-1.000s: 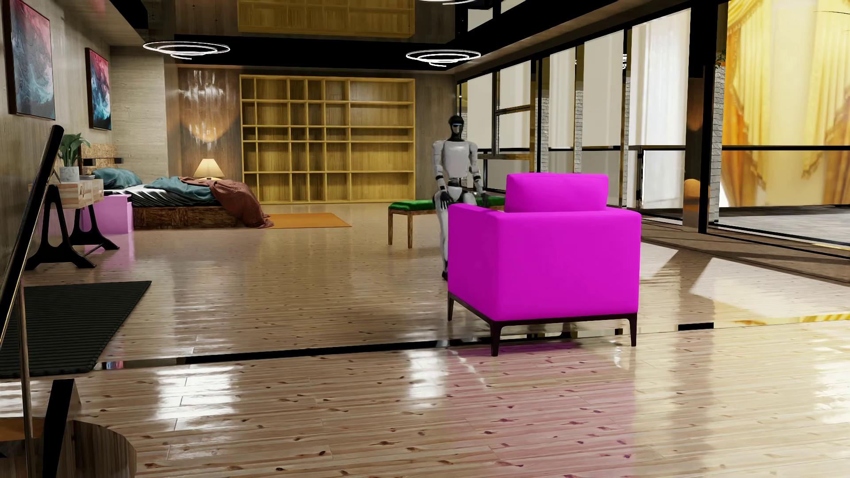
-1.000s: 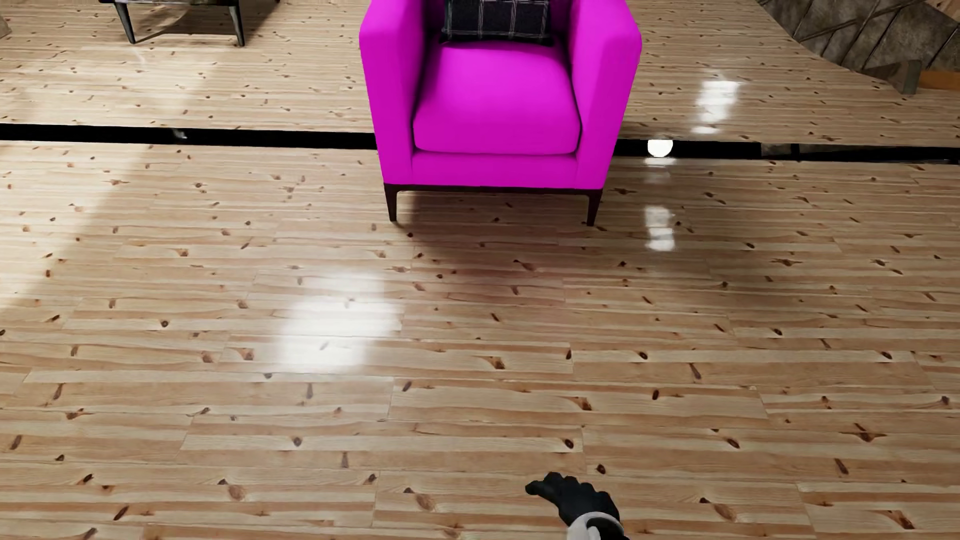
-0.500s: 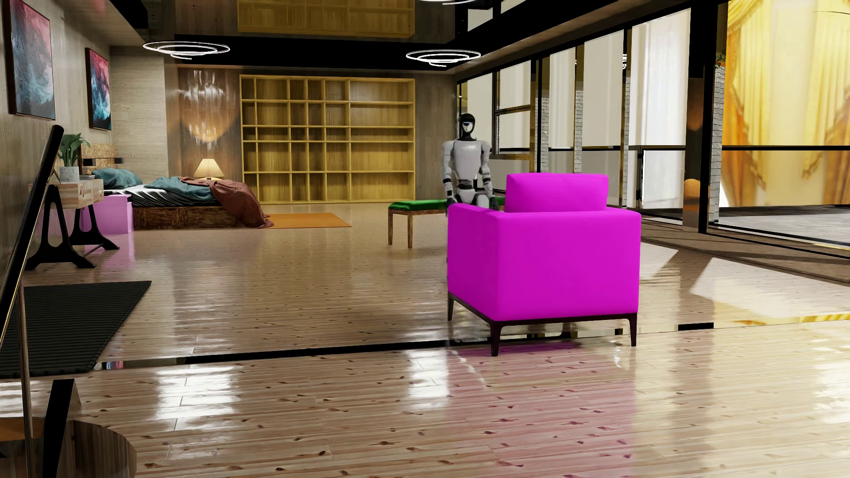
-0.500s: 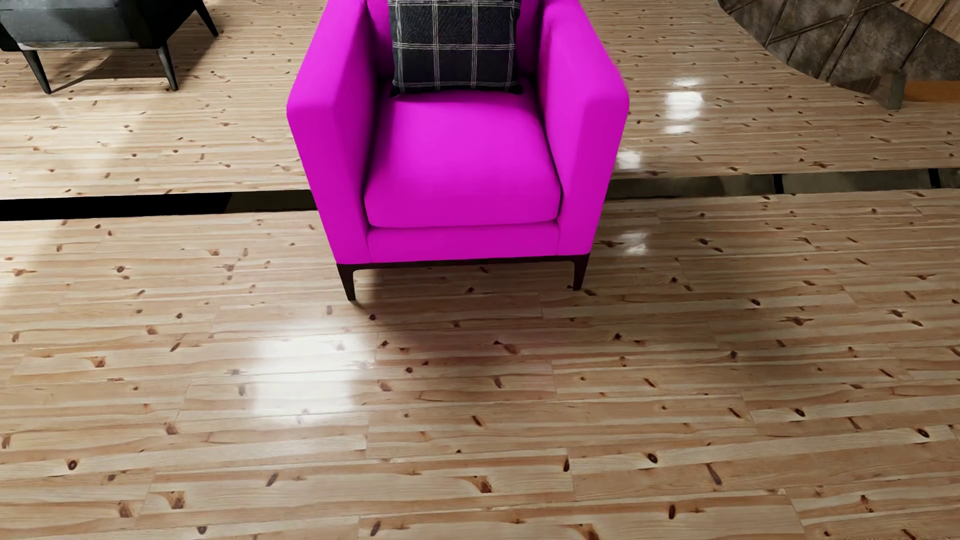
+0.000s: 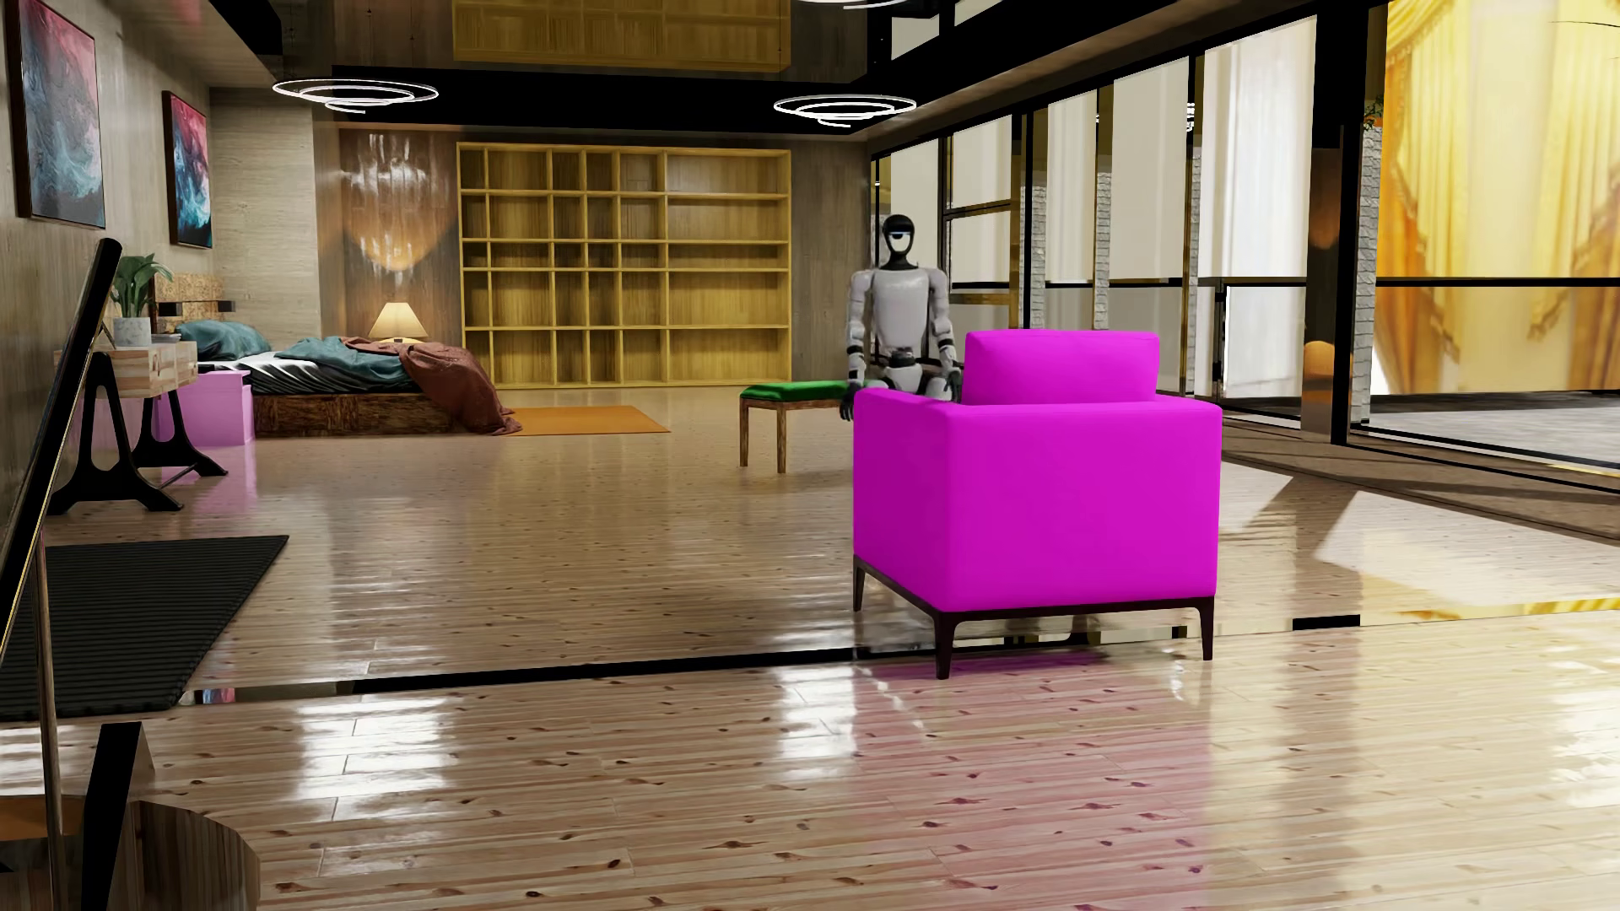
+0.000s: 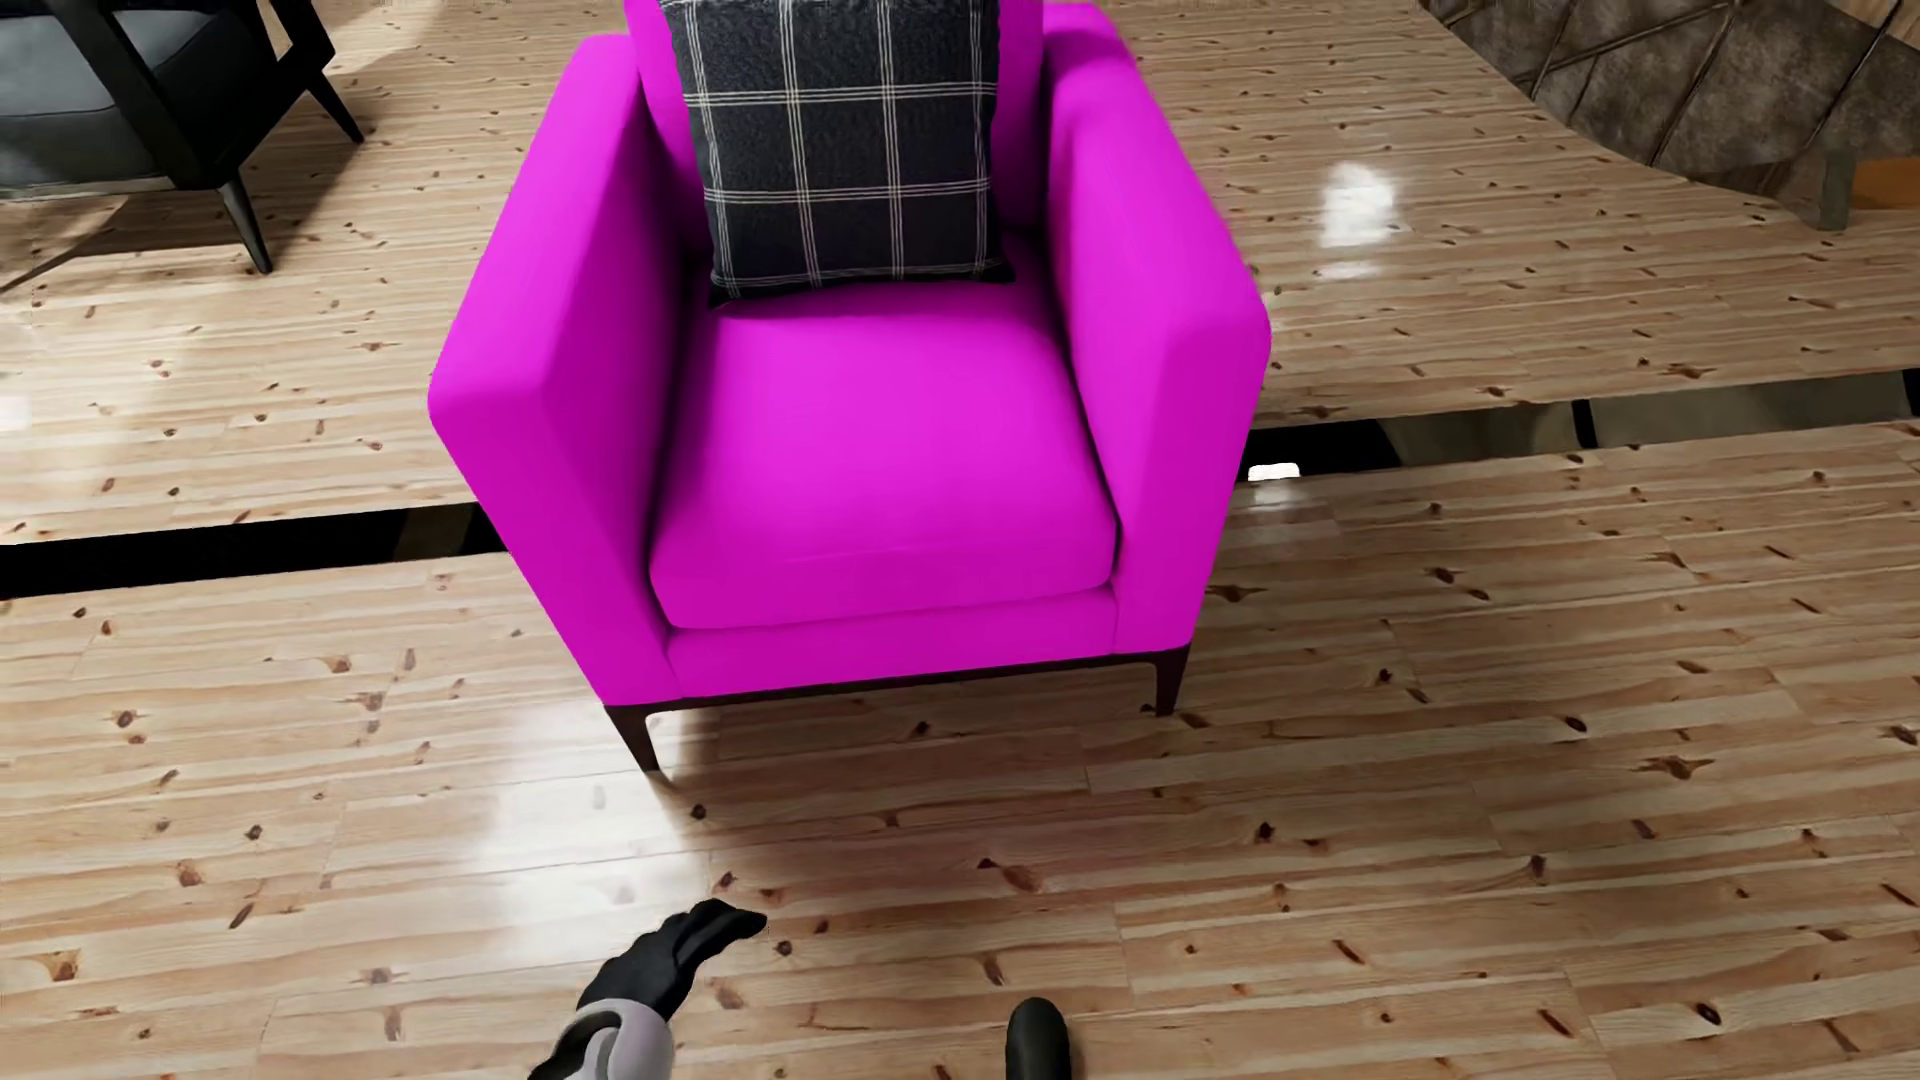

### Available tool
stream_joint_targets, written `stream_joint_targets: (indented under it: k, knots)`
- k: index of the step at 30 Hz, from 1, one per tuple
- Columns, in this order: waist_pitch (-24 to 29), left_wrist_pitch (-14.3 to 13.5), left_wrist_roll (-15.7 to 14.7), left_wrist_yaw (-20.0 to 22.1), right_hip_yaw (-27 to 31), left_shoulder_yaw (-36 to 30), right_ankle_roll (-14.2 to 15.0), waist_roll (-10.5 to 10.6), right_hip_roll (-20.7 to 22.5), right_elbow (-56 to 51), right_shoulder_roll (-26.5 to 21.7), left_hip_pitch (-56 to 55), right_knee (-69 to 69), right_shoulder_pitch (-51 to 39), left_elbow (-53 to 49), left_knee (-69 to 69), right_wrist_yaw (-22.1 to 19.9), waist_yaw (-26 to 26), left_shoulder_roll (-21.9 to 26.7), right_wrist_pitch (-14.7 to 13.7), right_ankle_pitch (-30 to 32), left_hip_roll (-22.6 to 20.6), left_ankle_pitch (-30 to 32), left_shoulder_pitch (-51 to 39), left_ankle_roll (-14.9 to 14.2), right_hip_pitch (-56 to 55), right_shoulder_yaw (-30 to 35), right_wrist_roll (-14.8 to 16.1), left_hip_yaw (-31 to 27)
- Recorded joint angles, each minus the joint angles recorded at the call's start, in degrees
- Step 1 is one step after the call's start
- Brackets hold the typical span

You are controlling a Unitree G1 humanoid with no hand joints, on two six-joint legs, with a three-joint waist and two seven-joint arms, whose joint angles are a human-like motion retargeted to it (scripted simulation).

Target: Walk towards the pink armchair

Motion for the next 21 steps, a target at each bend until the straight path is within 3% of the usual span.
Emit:
stream_joint_targets:
  k: [1,3,5,8,10,12,15,17,20,21]
  knots:
    - [-0.19,0.54,-0.30,0.28,-0.66,0.12,0.71,0.49,0.10,1.16,1.49,1.57,1.27,0.45,0.19,0.87,-0.73,-0.17,-0.05,1.43,2.72,0.74,1.31,0.73,-0.27,1.33,-0.51,-0.67,-1.02]
    - [-0.81,2.84,-0.98,0.62,-2.99,1.46,1.65,2.24,0.94,4.73,4.09,2.18,1.90,0.16,1.81,4.32,-1.17,-0.32,-0.56,5.03,1.64,3.29,6.94,3.19,-0.04,4.29,-0.89,-2.48,-2.10]
    - [-1.18,3.77,-0.48,-3.22,-5.68,0.64,1.22,4.12,1.83,6.79,5.49,-1.69,2.16,-0.98,3.41,13.26,0.11,-0.29,-0.23,6.07,-1.16,6.11,15.06,5.39,-1.09,6.72,-1.07,-3.23,-2.84]
    - [-0.51,0.05,2.66,-9.07,-9.67,-4.05,-0.94,6.61,3.20,6.31,4.95,-13.71,6.27,-4.25,1.47,36.43,4.49,0.08,4.55,0.18,-5.96,15.65,24.49,7.48,-8.14,7.32,1.65,-4.16,3.73]
    - [-0.02,1.55,1.93,-6.87,-11.69,-2.54,-2.02,8.46,4.82,6.64,2.89,-21.34,7.49,-7.83,-0.52,47.96,7.30,0.96,5.34,-4.00,-8.38,21.18,20.97,9.30,-8.44,8.73,4.29,-5.69,6.14]
    - [0.19,3.97,-0.75,-3.73,-12.71,1.24,-2.50,9.64,5.85,7.42,1.13,-26.56,8.37,-12.42,-1.93,50.66,7.92,1.56,4.24,-4.36,-10.45,22.64,18.23,11.28,-11.19,10.42,6.10,-7.74,6.81]
    - [0.06,3.92,-2.00,-3.35,-12.96,3.03,-2.89,10.25,6.13,7.30,-0.23,-27.87,9.09,-17.95,-3.77,39.93,5.74,2.35,3.40,-2.55,-12.89,27.51,12.60,13.12,-10.88,12.75,4.54,-7.41,13.01]
    - [-0.19,3.67,-1.42,-4.32,-13.02,2.83,-2.94,10.10,5.98,5.59,-0.93,-26.54,8.30,-19.89,-3.96,26.67,4.22,2.71,3.23,-2.87,-13.79,27.88,9.80,13.01,-11.08,14.65,2.88,-5.71,15.18]
    - [-0.94,3.75,-0.54,-4.47,-14.02,2.50,-2.57,9.52,5.09,2.38,-2.31,-22.54,5.80,-20.46,-2.81,5.97,2.73,2.35,2.06,-4.42,-14.24,29.04,13.03,11.31,-11.76,17.21,2.99,-3.98,22.02]
    - [-1.23,3.61,0.11,-4.61,-14.65,1.94,-2.32,9.34,4.72,1.65,-2.73,-21.16,4.77,-20.01,-2.39,0.62,2.53,2.05,1.65,-4.71,-14.20,29.85,15.01,10.49,-9.67,17.95,3.30,-3.44,26.77]
